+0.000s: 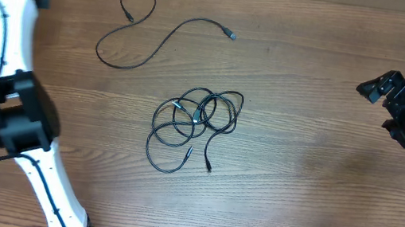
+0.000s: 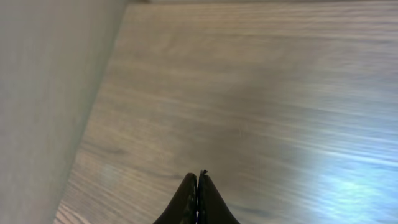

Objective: Untangle cables

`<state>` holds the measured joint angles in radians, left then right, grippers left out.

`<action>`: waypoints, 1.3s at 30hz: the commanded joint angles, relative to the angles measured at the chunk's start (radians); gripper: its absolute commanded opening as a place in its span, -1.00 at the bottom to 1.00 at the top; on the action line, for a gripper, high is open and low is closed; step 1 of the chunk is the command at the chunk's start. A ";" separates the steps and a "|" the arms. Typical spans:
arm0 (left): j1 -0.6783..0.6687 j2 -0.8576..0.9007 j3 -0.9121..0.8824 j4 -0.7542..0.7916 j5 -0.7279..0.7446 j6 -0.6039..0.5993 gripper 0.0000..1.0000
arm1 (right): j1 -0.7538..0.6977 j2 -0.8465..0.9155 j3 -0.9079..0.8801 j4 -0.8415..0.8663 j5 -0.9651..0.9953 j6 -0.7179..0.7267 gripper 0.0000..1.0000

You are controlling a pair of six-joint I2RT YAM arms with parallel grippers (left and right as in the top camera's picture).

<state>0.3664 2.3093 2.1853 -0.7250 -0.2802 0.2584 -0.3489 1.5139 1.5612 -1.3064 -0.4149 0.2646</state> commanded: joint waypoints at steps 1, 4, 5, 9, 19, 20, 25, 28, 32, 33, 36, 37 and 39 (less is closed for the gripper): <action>0.048 -0.007 0.016 -0.052 0.256 -0.005 -0.58 | 0.003 -0.012 -0.003 0.023 -0.005 0.010 1.00; 0.052 -0.007 0.016 -0.114 0.410 -0.099 -0.40 | 0.003 -0.009 -0.003 0.038 -0.005 0.027 1.00; 0.050 -0.007 0.016 -0.137 0.456 -0.131 -0.38 | 0.003 -0.008 -0.003 0.038 -0.005 0.027 1.00; 0.017 -0.007 0.015 -0.257 0.624 -0.219 0.04 | 0.003 -0.008 -0.003 0.029 -0.005 0.027 1.00; -0.200 -0.007 -0.054 -0.425 0.426 -0.377 0.99 | 0.003 -0.008 -0.003 0.020 -0.005 0.026 1.00; -0.213 -0.007 -0.071 -0.423 0.426 -0.394 0.99 | 0.003 -0.008 -0.003 0.018 -0.005 0.023 1.00; -0.238 -0.007 -0.170 -0.409 0.420 -0.497 0.99 | 0.003 -0.008 -0.003 0.008 -0.005 0.019 1.00; -0.229 -0.007 -0.243 -0.368 0.370 -0.571 1.00 | 0.003 -0.008 -0.003 0.007 -0.005 0.019 1.00; -0.212 -0.007 -0.329 -0.276 0.341 -0.573 1.00 | 0.003 -0.008 -0.003 0.008 -0.005 0.019 1.00; -0.208 -0.007 -0.343 -0.253 0.331 -0.574 0.96 | 0.003 -0.008 -0.003 0.010 -0.005 0.020 1.00; -0.197 -0.007 -0.357 -0.208 0.318 -0.576 0.77 | 0.003 -0.008 -0.003 0.011 -0.005 0.020 1.00; -0.196 -0.007 -0.358 -0.203 0.317 -0.586 0.74 | 0.003 -0.008 -0.003 0.011 -0.005 0.020 1.00; -0.196 -0.007 -0.358 -0.194 0.318 -0.613 0.68 | 0.003 -0.008 -0.003 0.012 -0.005 0.020 1.00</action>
<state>0.1707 2.3096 1.8408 -0.9264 0.0624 -0.3046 -0.3489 1.5139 1.5612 -1.3003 -0.4149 0.2874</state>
